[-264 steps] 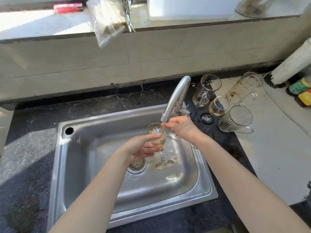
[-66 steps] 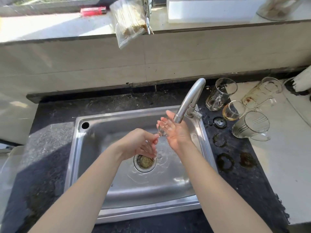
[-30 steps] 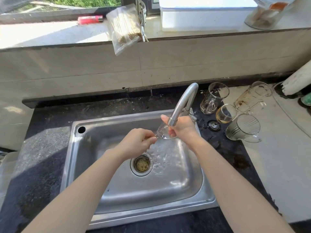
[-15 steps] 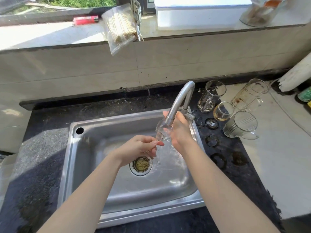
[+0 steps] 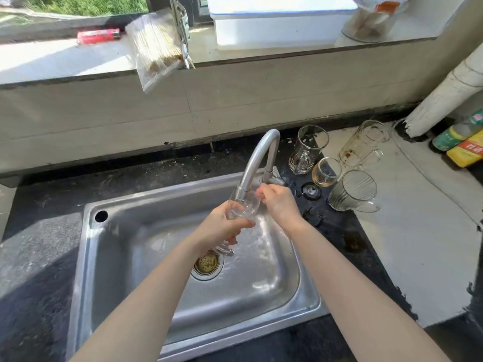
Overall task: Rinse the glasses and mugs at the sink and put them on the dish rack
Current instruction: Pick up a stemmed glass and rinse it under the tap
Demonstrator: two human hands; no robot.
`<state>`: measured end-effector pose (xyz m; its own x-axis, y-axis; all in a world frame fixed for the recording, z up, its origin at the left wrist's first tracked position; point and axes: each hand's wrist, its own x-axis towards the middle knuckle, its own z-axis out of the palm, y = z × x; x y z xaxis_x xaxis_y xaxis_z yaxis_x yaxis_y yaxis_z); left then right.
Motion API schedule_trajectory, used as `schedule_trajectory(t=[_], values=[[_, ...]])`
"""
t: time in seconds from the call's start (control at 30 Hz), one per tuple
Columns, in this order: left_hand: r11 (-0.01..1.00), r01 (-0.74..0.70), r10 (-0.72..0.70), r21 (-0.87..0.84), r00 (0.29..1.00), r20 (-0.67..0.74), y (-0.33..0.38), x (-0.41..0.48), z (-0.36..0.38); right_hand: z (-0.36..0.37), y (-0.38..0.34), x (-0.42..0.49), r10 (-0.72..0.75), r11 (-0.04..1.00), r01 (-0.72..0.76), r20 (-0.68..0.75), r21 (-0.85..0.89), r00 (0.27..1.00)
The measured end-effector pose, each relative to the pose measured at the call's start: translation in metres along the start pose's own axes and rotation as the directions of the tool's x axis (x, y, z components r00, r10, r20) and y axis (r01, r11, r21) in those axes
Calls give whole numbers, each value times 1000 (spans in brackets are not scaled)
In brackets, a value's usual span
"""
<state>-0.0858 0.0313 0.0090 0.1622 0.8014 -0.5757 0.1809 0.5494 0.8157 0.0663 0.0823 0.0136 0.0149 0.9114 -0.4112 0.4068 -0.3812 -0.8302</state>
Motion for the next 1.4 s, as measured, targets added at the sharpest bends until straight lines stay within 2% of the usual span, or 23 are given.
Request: schedule_trajectory(t=[0.1,0.17,0.27,0.37,0.5,0.6,0.73,0.8,0.87,0.97,1.03,1.1,1.17,1.23,1.33,1.4], values=[[998,9,-8,-58,1000,6,0,3,1,-12,12,10,-45,960,4,-142,-280,989],[997,6,-6,-74,1000,1,0,4,0,-16,14,19,-123,891,35,-166,-453,978],[988,19,-21,-151,1000,-15,1,7,0,-17,15,39,-139,721,44,-81,-691,987],[982,23,-27,-187,999,-22,0,8,-2,-17,18,55,-121,595,70,-3,-801,993],[997,-32,27,-77,997,-68,-2,7,-7,-23,17,65,-171,445,162,94,-881,981],[999,-43,44,19,993,-111,-6,7,-8,-30,15,76,-106,527,146,106,-837,989],[989,-128,134,80,987,-87,-6,5,-6,-42,13,93,7,641,82,112,-763,994],[982,-134,147,136,984,-96,-5,4,-8,-44,13,95,32,699,57,112,-713,993],[987,-107,120,120,986,-111,-5,2,-9,-43,13,87,23,746,28,68,-665,997],[999,-33,32,-4,987,-156,-4,0,-8,-38,16,59,-142,777,58,-84,-627,986],[989,70,-99,-131,968,-231,-4,1,-8,-35,19,37,-245,790,154,-75,-594,967],[914,145,-235,-378,950,-204,-4,1,-7,-34,21,13,-206,861,174,-14,-477,979],[804,174,-298,-569,946,-131,-3,-3,-3,-34,22,-10,-125,904,136,54,-405,991],[704,183,-344,-686,933,-104,-1,-7,2,-33,24,-30,-21,944,78,179,-320,984],[558,148,-381,-817,920,-94,0,-12,11,-31,19,-52,162,986,-159,380,-41,911],[497,135,-372,-857,926,-70,1,-18,15,-31,14,-58,122,991,-133,372,3,920]])
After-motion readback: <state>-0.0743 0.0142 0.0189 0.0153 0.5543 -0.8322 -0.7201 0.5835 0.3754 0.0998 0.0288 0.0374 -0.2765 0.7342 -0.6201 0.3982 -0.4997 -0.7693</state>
